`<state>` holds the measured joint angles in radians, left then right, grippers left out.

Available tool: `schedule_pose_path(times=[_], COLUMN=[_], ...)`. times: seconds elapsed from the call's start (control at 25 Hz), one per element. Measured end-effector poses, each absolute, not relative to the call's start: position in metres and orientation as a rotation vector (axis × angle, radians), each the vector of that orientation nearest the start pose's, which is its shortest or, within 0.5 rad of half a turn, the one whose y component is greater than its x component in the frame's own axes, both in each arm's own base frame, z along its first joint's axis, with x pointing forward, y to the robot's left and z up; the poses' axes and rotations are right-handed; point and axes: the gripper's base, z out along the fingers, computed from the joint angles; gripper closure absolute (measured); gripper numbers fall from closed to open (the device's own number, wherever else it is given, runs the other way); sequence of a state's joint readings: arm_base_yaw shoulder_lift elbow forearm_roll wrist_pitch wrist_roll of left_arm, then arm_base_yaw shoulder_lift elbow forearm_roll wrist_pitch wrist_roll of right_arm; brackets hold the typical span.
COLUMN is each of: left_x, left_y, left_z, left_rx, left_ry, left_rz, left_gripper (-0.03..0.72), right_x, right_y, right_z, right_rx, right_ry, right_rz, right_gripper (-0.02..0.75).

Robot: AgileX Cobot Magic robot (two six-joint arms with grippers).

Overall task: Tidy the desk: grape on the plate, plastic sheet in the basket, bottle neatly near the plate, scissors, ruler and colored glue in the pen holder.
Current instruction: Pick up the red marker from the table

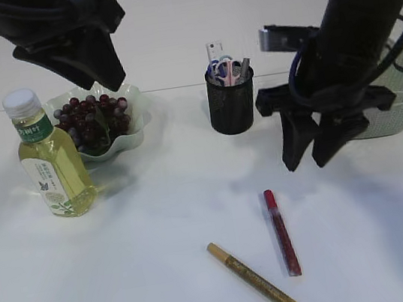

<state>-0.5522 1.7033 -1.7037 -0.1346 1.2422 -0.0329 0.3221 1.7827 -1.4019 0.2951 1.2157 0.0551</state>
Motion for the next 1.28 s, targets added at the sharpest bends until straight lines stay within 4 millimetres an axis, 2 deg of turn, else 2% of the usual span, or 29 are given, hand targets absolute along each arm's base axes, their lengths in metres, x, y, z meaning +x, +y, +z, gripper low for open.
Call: schedule_pose_path(times=[0.12,0.24,0.44,0.8,1.08,1.28], left_x=[0.300,0.300,0.300,0.299,0.299,0.299], left_y=[-0.199,-0.200,-0.200,-0.201,-0.201,-0.201], left_z=[0.359,0.359,0.359,0.360,0.360,0.360], left_rx=[0.686,0.685,0.684,0.681,0.681,0.681], left_ry=[2.676,2.677,2.678,2.680,2.681,2.681], left_rz=[-0.361,-0.367,-0.375,-0.390,-0.393,-0.391], left_gripper=[0.412,0.412,0.415,0.419,0.419,0.419], right_x=[0.311,0.303,0.312,0.324,0.332,0.337], right_y=[0.133,0.141,0.155,0.163,0.190,0.184], right_z=[0.231,0.216,0.206,0.159,0.147,0.149], right_rx=[-0.146,-0.081,-0.039,0.012,-0.090,-0.124], right_ry=[3.193,3.195,3.094,3.173,3.158,3.157], right_rz=[0.374,0.310,0.331,0.267,0.244,0.099], right_gripper=[0.392,0.392,0.392,0.393,0.392,0.392])
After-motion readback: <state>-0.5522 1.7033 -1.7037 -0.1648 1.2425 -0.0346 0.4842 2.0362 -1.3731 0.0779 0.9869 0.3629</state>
